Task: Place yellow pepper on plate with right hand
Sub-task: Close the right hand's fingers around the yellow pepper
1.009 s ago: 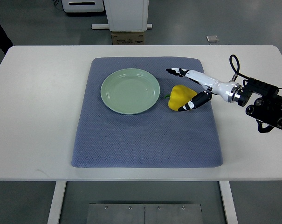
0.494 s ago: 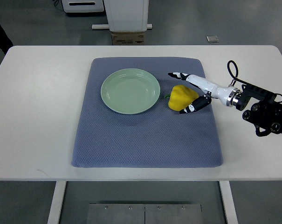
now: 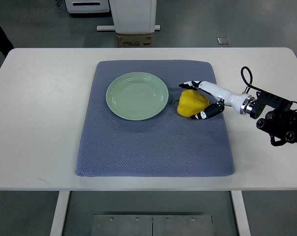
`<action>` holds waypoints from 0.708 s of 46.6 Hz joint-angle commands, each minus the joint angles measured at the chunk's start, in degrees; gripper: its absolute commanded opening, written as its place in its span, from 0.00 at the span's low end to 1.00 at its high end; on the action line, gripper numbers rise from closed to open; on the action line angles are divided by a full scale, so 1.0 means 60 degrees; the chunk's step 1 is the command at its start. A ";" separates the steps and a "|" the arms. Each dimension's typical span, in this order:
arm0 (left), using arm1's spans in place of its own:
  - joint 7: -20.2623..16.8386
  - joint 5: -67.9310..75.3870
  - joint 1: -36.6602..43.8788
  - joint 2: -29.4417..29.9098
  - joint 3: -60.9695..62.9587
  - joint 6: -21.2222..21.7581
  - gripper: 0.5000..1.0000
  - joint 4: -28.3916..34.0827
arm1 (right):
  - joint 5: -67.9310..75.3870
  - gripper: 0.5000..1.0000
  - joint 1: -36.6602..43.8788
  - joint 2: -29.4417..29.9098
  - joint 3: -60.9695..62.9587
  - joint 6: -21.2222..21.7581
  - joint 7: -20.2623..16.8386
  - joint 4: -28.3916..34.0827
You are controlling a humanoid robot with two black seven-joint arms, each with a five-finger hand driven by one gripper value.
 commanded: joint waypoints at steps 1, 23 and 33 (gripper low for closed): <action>0.0000 0.0012 0.0000 0.0000 0.0000 0.0001 1.00 0.0003 | 0.0000 0.74 0.0000 0.0014 -0.0009 0.0002 0.0000 0.0001; 0.0000 0.0012 0.0000 0.0000 0.0000 0.0001 1.00 0.0002 | 0.0015 0.00 0.0000 0.0175 -0.0009 0.0016 0.0000 -0.0101; 0.0000 -0.0002 0.0000 0.0000 0.0000 0.0001 1.00 -0.0012 | 0.0117 0.00 0.0132 0.0146 0.0167 0.0016 0.0000 -0.0219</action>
